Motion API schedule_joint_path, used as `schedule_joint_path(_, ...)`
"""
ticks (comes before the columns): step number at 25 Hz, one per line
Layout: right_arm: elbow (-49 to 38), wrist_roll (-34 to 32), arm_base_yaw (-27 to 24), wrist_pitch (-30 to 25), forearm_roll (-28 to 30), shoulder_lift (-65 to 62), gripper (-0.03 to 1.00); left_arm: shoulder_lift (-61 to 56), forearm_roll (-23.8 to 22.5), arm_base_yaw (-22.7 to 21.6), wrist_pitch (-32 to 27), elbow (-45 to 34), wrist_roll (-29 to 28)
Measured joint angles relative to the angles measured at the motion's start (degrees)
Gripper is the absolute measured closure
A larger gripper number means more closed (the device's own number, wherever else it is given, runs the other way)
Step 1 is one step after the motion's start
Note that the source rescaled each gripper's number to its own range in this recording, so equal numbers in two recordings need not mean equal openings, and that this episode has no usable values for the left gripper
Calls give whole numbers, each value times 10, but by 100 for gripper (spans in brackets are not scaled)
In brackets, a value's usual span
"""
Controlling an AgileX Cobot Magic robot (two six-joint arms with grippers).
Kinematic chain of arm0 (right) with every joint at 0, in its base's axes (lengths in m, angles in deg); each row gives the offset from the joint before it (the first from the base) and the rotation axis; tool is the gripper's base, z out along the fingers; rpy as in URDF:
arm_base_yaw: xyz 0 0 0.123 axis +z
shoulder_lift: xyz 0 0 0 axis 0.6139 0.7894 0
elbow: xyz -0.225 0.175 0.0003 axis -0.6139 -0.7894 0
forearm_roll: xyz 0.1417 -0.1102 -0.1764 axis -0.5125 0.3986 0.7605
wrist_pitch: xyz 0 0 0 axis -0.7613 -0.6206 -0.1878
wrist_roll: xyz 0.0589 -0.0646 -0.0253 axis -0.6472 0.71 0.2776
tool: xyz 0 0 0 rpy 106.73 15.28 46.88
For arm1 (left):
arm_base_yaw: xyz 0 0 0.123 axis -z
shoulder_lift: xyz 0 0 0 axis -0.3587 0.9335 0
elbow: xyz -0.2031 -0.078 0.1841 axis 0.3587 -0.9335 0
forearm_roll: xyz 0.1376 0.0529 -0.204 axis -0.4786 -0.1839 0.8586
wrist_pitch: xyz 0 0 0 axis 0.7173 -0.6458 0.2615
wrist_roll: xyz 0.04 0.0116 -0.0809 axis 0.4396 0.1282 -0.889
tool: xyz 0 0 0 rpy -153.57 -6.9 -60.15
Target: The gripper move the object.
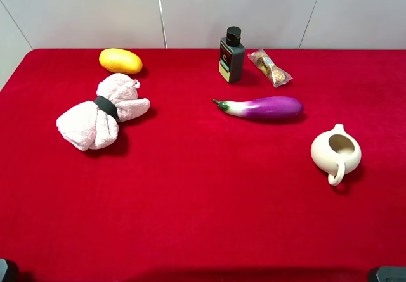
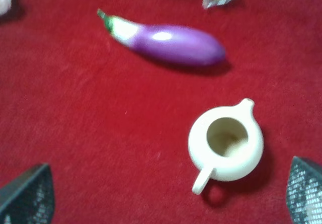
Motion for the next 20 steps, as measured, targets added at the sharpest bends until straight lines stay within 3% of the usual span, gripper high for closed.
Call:
schedule_joint_path(7,-83,0,-53,16,14,-148,-3,0,0,0,0,0,0)
schedule_joint_path(15,-118,0,-58,18,63,-291,-3,0,0,0,0,0,0)
schedule_joint_path(20,-124,0,-58,14,90,-301,-3,0,0,0,0,0,0)
